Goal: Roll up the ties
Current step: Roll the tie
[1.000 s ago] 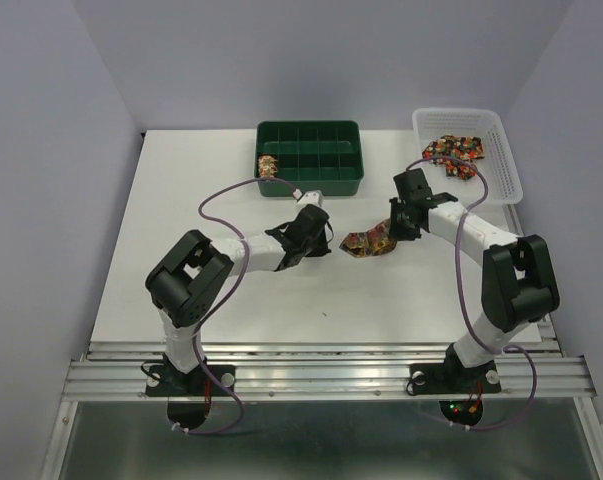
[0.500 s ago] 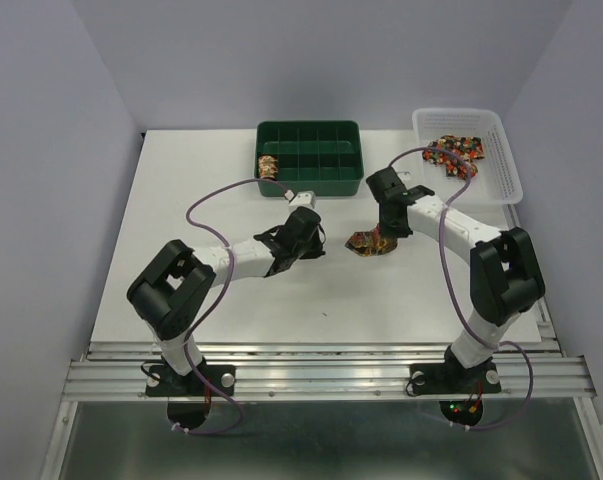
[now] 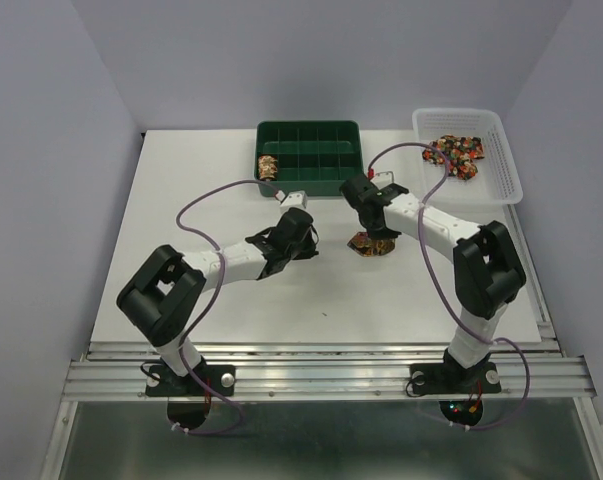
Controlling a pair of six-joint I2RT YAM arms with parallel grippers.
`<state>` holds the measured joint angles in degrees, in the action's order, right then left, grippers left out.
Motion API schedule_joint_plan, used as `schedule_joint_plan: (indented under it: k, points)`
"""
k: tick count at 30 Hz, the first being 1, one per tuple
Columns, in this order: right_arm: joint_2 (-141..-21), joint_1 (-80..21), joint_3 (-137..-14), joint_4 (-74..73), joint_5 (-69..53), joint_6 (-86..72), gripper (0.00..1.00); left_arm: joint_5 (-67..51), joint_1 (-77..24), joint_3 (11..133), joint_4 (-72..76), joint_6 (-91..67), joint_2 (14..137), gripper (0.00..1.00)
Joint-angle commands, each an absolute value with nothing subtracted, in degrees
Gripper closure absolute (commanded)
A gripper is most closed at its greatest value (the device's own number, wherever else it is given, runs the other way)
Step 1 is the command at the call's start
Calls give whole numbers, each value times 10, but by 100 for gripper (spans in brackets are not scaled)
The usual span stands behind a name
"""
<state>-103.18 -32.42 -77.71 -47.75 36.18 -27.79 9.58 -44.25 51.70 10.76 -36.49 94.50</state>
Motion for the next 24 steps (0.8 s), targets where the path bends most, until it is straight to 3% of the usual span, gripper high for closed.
schedule_joint_plan:
  k: [1, 24]
  points:
    - [-1055, -347, -829, -519, 422, -308, 90, 112, -435, 501, 114, -369, 909, 84]
    - [-1171, -426, -914, -584, 474, -347, 90, 128, -416, 449, 100, -388, 839, 84]
